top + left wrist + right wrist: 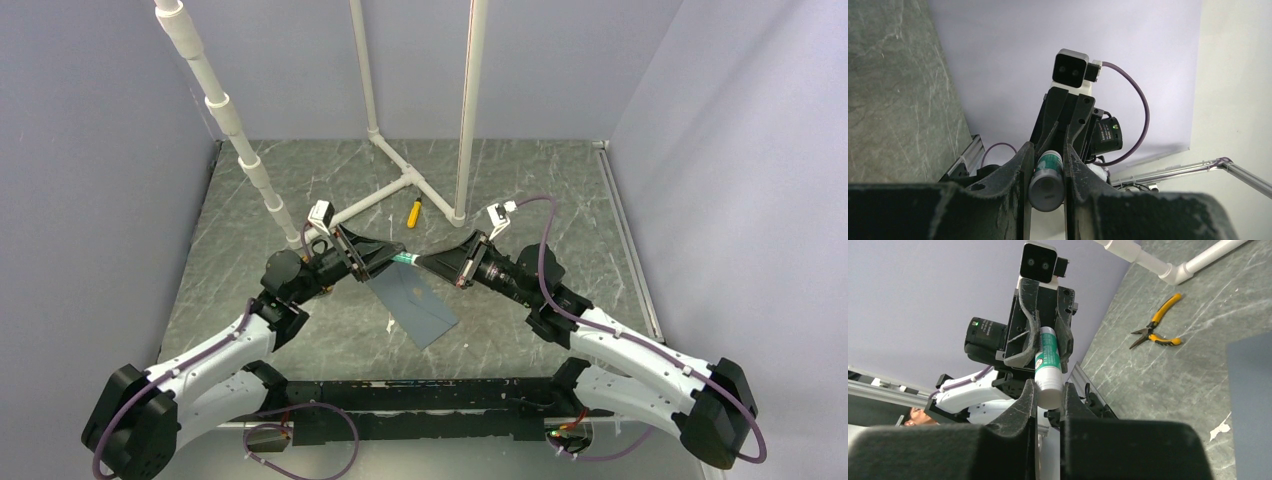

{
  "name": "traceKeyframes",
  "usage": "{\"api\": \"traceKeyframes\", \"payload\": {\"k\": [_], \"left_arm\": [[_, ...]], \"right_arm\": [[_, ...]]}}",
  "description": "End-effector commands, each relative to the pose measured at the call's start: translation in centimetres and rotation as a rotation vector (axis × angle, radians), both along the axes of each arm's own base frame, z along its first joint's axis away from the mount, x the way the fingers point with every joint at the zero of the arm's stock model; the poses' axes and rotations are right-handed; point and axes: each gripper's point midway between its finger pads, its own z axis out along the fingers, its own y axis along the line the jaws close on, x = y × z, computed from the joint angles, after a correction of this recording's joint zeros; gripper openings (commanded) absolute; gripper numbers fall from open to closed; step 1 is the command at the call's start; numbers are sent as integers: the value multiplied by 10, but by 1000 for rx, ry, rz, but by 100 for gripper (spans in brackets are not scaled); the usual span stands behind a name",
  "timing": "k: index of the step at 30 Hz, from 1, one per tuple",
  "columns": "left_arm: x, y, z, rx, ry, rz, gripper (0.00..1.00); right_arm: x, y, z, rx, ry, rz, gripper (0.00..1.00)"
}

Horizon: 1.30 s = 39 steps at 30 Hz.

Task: Place the letter into the envelope and seal it

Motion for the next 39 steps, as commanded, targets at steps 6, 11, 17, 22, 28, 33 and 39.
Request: {"api": "traceKeyframes", "payload": {"k": [6,11,17,22,28,33,39], "left_arm": [[-23,-20,11,70,-169,-153,3],[-43,-35,8,74,-239,-280,2],[-58,-39,12,65,-302,-316,2],[-65,-45,9,87,-292,-358,3],[-68,-50,-1,72,-257,-391,2],[-78,-59,2,104,-287,-439,3],[-85,-62,4,117,-312,-465,2]], "right_arm": [[-9,11,48,161,-81,86,0],[-13,9,69,229,-126,95,0],[-25,10,92,255,-169,162,0],[-29,11,96,236,-219,176,0],[-24,12,97,185,-240,155,0],[-23,22,92,167,-228,196,0],[-19,27,87,118,-222,196,0]]}}
